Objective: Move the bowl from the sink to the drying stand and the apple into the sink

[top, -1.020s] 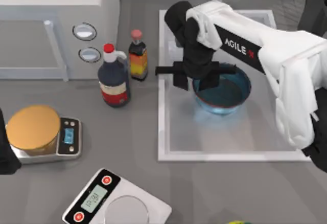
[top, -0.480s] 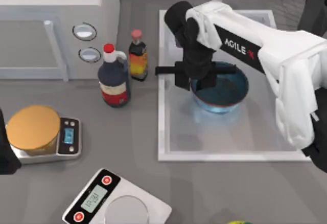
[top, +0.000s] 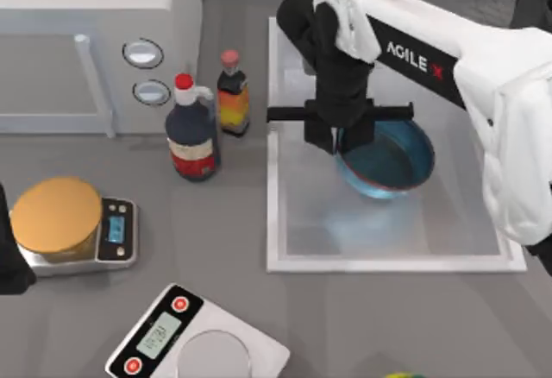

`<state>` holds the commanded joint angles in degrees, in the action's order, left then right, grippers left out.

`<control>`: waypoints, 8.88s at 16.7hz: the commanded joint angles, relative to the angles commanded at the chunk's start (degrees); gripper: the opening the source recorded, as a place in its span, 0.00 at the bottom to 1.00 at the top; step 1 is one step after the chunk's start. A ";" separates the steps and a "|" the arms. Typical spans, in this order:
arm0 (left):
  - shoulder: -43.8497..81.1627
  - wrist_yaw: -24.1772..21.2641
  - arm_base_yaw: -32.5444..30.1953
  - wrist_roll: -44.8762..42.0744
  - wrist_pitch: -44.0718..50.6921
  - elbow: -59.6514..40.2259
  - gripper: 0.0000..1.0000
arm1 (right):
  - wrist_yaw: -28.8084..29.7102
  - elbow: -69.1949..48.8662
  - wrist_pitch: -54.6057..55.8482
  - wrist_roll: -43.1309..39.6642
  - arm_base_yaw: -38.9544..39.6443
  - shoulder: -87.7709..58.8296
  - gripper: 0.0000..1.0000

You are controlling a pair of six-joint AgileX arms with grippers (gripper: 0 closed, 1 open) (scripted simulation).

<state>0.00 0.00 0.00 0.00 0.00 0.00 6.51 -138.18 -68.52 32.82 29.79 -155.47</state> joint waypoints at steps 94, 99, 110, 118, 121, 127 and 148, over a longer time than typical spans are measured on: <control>0.00 0.00 0.00 0.00 0.00 0.00 1.00 | -22.39 82.11 115.68 -31.89 -47.37 52.51 1.00; 0.00 0.00 0.00 0.00 0.00 0.00 1.00 | -22.41 82.35 115.46 -31.85 -47.29 53.01 1.00; 0.00 0.00 0.00 0.00 0.00 0.00 1.00 | -17.75 102.11 98.86 -31.67 -40.07 89.97 1.00; 0.00 0.00 0.00 0.00 0.00 0.00 1.00 | -11.42 124.56 80.03 -31.73 -32.80 134.13 1.00; 0.00 0.00 0.00 0.00 0.00 0.00 1.00 | -9.08 131.79 73.94 -32.09 -30.85 146.32 1.00; 0.00 0.00 0.00 0.00 0.00 0.00 1.00 | -6.51 138.19 68.52 -32.82 -29.79 155.47 1.00; 0.00 0.00 0.00 0.00 0.00 0.00 1.00 | -6.51 138.19 68.52 -32.82 -29.79 155.47 1.00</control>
<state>0.00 0.00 0.00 0.00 0.00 0.00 0.00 0.00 0.00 0.00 0.00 0.00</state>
